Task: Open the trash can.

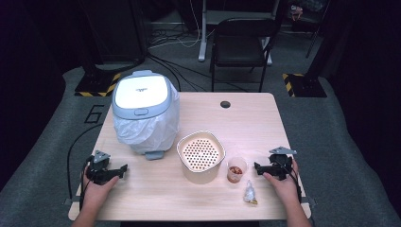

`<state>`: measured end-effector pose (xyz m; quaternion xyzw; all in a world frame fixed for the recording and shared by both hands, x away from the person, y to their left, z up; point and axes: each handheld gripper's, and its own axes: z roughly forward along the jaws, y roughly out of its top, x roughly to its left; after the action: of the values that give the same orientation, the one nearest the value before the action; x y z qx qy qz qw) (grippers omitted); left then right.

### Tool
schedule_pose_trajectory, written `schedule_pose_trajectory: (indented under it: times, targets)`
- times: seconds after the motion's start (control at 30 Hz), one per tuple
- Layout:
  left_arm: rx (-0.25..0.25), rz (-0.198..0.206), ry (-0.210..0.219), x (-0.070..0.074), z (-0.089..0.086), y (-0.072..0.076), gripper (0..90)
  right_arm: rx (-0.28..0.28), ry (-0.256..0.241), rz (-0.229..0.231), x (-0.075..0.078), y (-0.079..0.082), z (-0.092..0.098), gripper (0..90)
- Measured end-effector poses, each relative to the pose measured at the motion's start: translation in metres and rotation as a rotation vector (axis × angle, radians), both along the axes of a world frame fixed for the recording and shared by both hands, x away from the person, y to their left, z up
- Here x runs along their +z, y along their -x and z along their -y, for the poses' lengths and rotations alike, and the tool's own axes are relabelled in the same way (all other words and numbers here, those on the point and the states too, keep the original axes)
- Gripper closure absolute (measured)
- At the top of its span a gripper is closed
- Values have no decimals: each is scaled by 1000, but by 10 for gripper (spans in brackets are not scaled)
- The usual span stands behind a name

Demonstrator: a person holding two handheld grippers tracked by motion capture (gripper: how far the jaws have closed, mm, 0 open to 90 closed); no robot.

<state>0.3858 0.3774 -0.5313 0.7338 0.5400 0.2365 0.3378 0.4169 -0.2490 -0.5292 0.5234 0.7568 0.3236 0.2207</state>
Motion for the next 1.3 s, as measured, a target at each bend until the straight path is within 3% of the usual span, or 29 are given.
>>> schedule_pose_trajectory:
  times: [0.97, 1.1, 1.17, 1.3]
  targets:
    - [-2, 0, 4, 0, 4, 2, 159, 8, 1, -1, 0, 0, 0, 14]
    - [-8, -4, 3, 2, 4, 4, 217, 8, 2, -1, 0, 0, 0, 14]
    - [-15, 9, 14, 2, 7, 5, 239, 8, 1, -1, 0, 0, 0, 14]
    - [-51, -18, 56, 6, 15, 7, 308, 8, 1, -1, 0, 0, 0, 14]
